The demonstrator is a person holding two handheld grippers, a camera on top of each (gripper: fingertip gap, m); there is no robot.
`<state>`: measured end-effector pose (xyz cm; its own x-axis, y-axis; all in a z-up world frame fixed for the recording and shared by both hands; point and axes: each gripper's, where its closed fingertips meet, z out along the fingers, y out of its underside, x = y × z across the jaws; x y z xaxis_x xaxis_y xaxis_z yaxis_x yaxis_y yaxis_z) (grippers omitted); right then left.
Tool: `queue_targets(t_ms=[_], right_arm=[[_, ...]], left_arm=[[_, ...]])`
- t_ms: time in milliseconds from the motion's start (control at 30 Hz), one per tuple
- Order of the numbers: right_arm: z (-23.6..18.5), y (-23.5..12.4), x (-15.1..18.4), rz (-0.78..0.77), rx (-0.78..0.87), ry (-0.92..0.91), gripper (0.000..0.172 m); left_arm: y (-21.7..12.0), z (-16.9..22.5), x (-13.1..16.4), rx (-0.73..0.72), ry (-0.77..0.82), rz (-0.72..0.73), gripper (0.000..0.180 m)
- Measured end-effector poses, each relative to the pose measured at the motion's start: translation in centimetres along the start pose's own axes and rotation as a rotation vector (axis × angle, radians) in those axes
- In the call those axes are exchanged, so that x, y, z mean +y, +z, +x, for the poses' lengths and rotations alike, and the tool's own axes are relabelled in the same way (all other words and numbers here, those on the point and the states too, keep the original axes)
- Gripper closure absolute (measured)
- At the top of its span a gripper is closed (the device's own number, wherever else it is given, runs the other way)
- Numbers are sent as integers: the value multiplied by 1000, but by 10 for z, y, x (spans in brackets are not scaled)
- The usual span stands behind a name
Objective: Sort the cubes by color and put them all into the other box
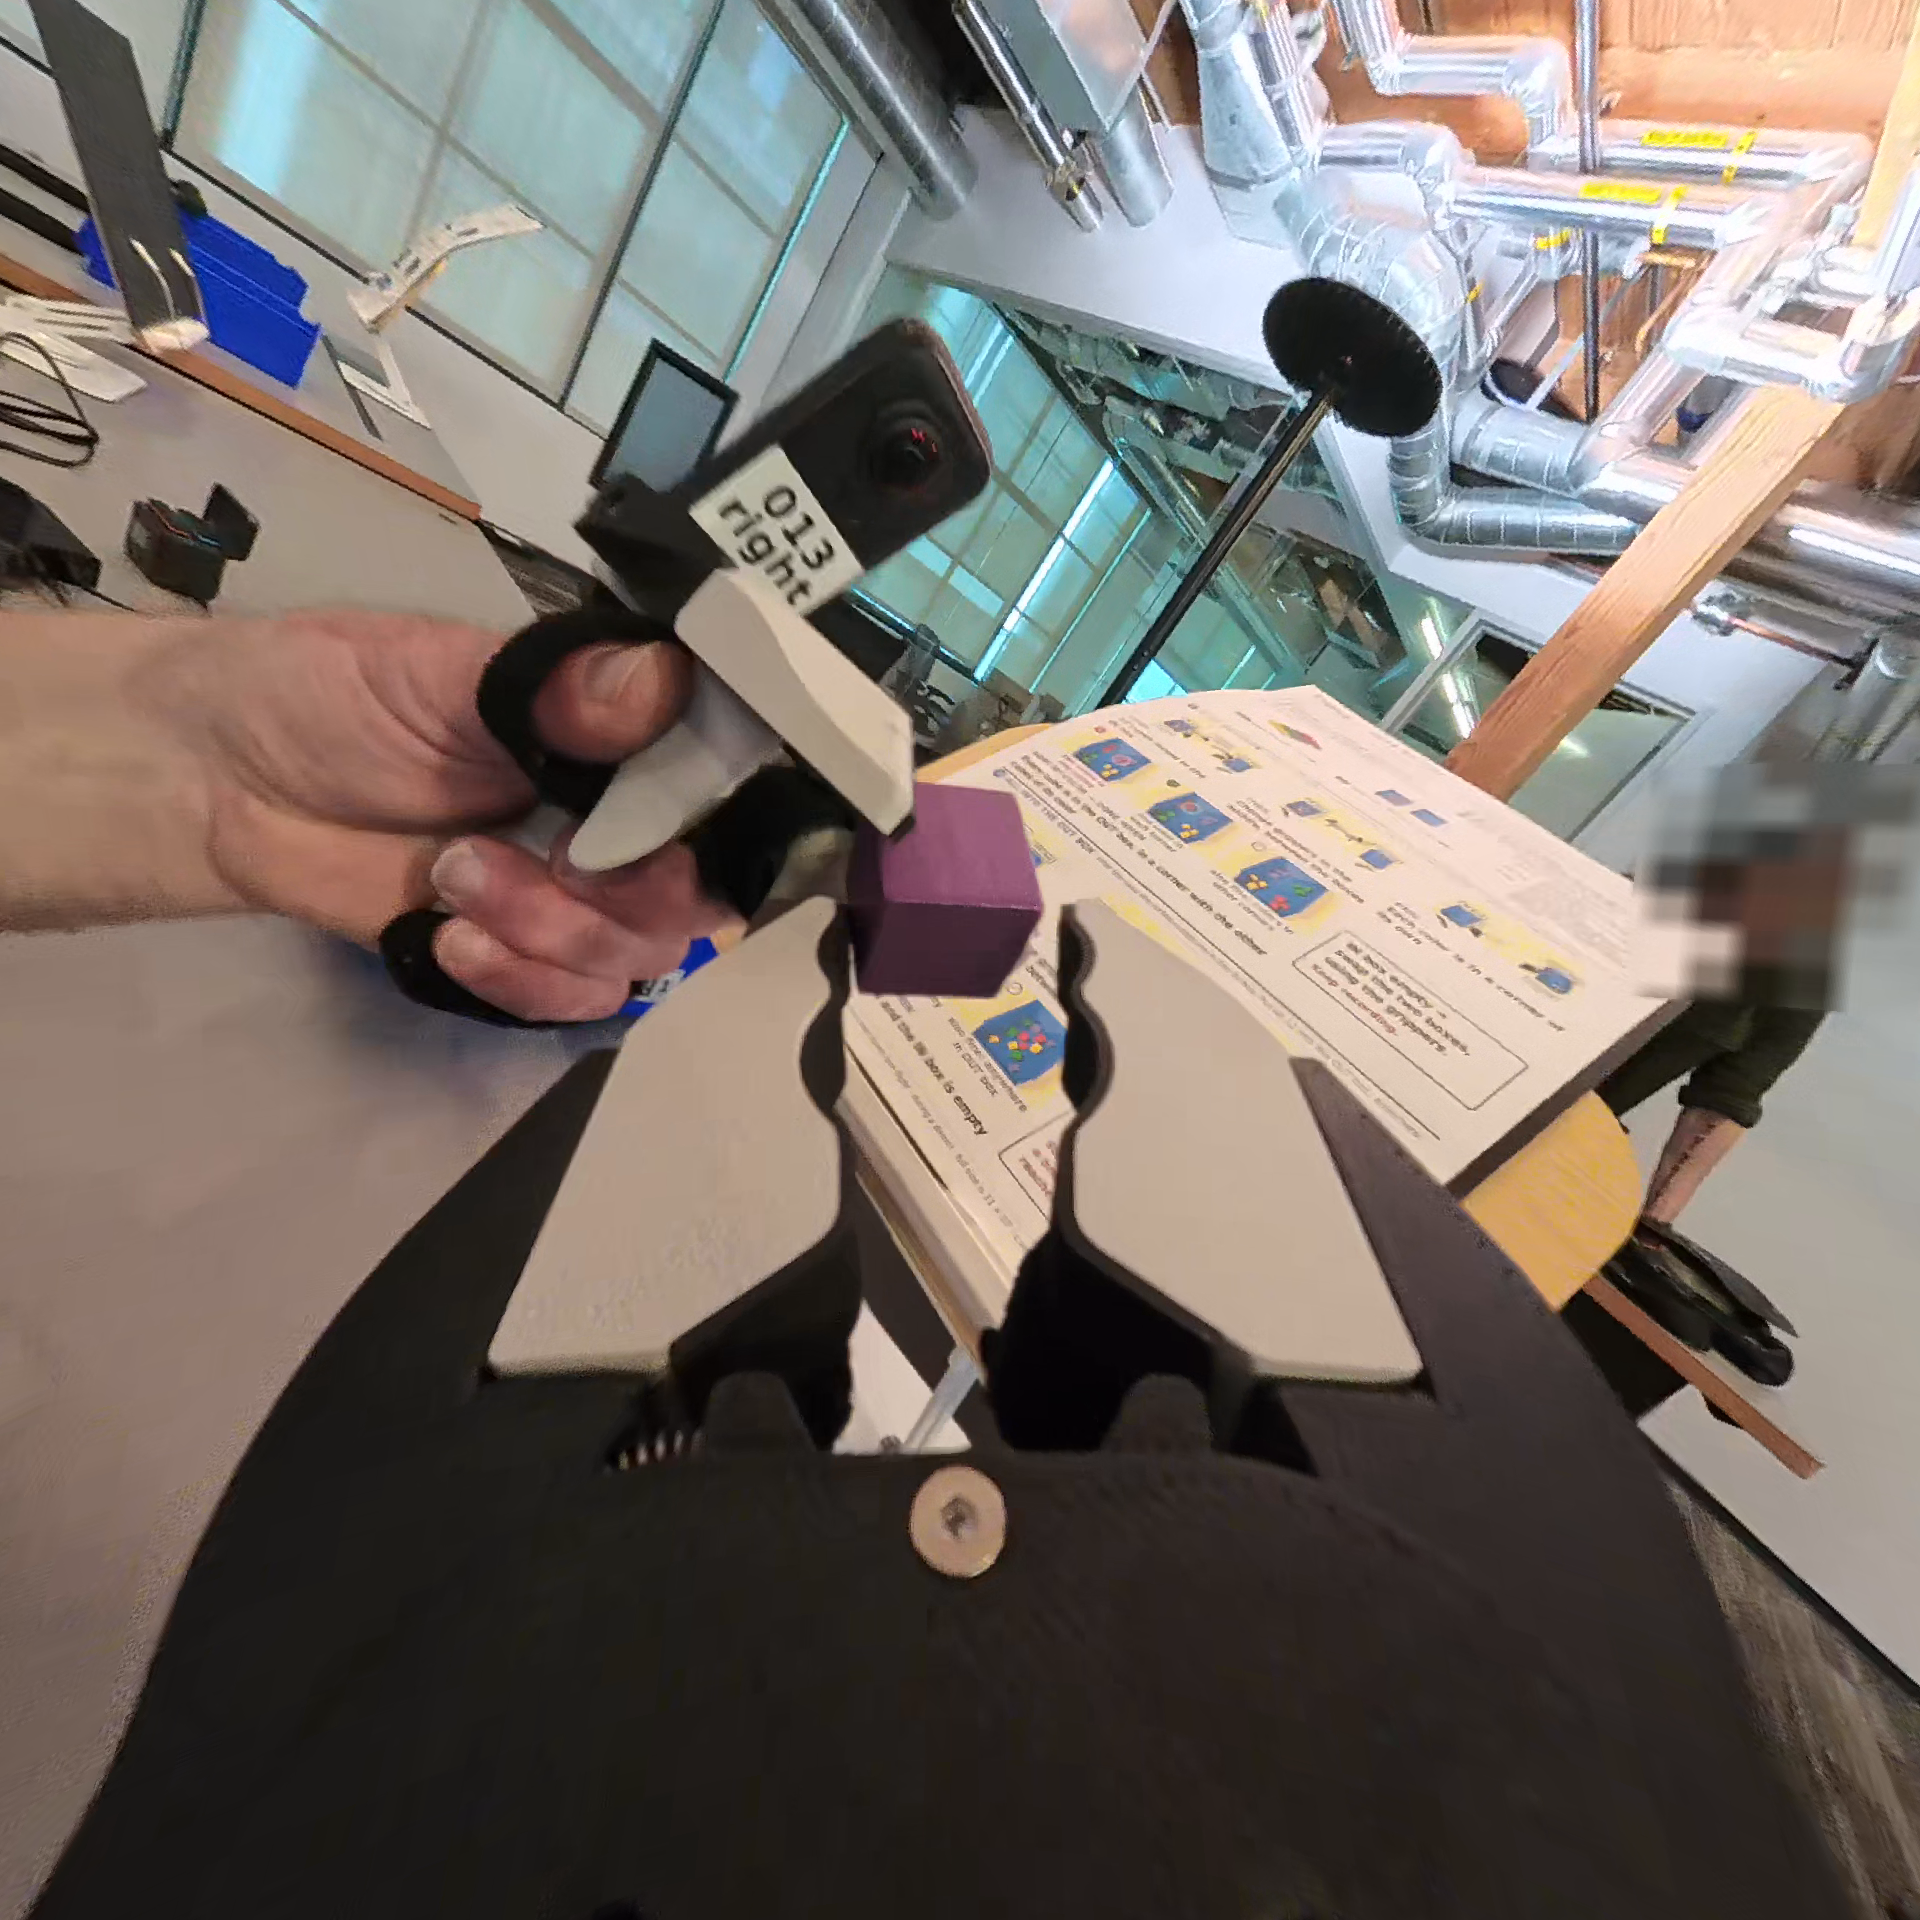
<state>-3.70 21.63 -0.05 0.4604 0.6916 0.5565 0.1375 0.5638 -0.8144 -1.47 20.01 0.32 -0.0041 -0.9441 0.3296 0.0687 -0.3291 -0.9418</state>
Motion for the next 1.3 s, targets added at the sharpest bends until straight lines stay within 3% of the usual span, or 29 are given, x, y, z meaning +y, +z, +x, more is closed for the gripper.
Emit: queue_targets(t_ms=[333, 467, 567, 700, 833, 967, 1100, 1300], right_arm=[[2, -8, -13, 68, -7, -14, 143], [44, -26, -10, 46, 58, -7, 143], [109, -53, 30, -109, 161, 56, 143], [175, -107, 137, -475, 275, 144, 143], [179, -152, 237, -773, 244, 299, 143], [169, -181, 299, -958, 234, 404, 143], [177, -196, 316, -1003, 302, 448, 135], [194, -195, 295, -938, 365, 407, 132]], left_arm=[[-1, 12, -11, 30, 44, 92, 147], [-22, 20, -31, 11, 124, 160, 179], [-50, 8, -50, -133, 206, 200, 180], [-85, -3, -66, -240, 250, 204, 180], [-110, -10, -75, -331, 295, 207, 180], [-130, -19, -79, -390, 298, 203, 180], [-151, -35, -79, -467, 283, 188, 180], [-202, -70, -73, -659, 237, 122, 180]])
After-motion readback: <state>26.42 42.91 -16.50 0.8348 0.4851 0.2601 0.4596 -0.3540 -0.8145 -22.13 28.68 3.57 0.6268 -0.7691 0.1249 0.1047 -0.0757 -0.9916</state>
